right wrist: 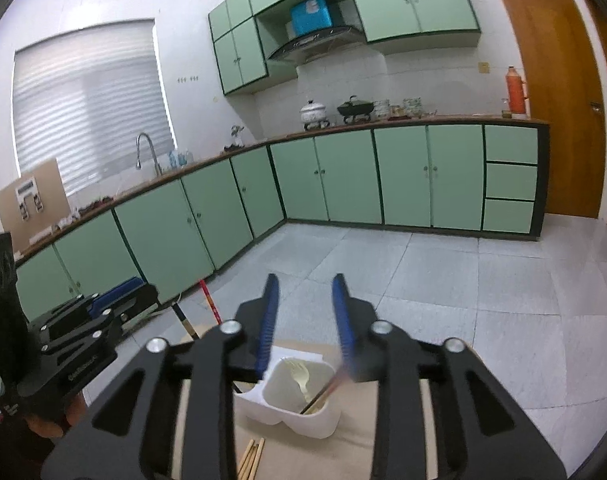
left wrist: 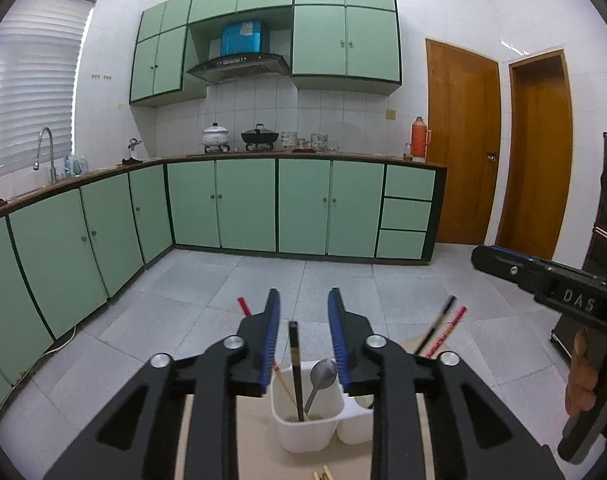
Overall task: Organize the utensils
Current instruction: 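Lower the black chopsticks into the holder and open both tools, then move both open tools back over the red-patterned wooden chopsticks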
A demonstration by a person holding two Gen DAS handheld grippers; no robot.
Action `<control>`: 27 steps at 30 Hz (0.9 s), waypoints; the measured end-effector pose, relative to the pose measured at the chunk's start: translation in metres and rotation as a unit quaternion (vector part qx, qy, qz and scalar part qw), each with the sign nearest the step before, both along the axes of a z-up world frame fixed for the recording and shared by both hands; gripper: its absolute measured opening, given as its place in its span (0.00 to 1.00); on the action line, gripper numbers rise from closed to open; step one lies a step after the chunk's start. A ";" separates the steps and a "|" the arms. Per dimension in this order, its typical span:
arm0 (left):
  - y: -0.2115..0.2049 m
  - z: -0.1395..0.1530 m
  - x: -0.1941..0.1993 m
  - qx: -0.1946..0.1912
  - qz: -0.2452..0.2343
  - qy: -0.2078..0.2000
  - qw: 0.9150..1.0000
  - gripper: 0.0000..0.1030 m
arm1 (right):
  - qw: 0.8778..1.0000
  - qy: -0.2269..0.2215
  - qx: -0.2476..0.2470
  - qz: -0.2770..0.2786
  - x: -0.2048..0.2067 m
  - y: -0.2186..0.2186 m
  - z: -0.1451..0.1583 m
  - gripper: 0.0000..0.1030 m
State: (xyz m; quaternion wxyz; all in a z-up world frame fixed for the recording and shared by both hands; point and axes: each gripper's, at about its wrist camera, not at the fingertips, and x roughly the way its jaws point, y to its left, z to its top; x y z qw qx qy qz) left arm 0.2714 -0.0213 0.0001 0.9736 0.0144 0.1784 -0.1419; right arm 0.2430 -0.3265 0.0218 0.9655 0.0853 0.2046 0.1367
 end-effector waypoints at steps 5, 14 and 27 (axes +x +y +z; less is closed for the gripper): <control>0.016 0.000 -0.039 -0.009 0.006 -0.015 1.000 0.50 | 0.999 -0.028 0.007 -0.031 -0.042 -0.009 -0.003 0.76; 0.039 -0.048 -0.099 -0.019 0.016 0.025 0.999 0.72 | 0.998 0.000 -0.018 -0.061 -0.104 -0.006 -0.060 0.90; 0.056 -0.136 -0.157 0.013 0.030 0.095 0.995 0.72 | 0.993 0.076 -0.079 -0.053 -0.175 0.037 -0.165 0.89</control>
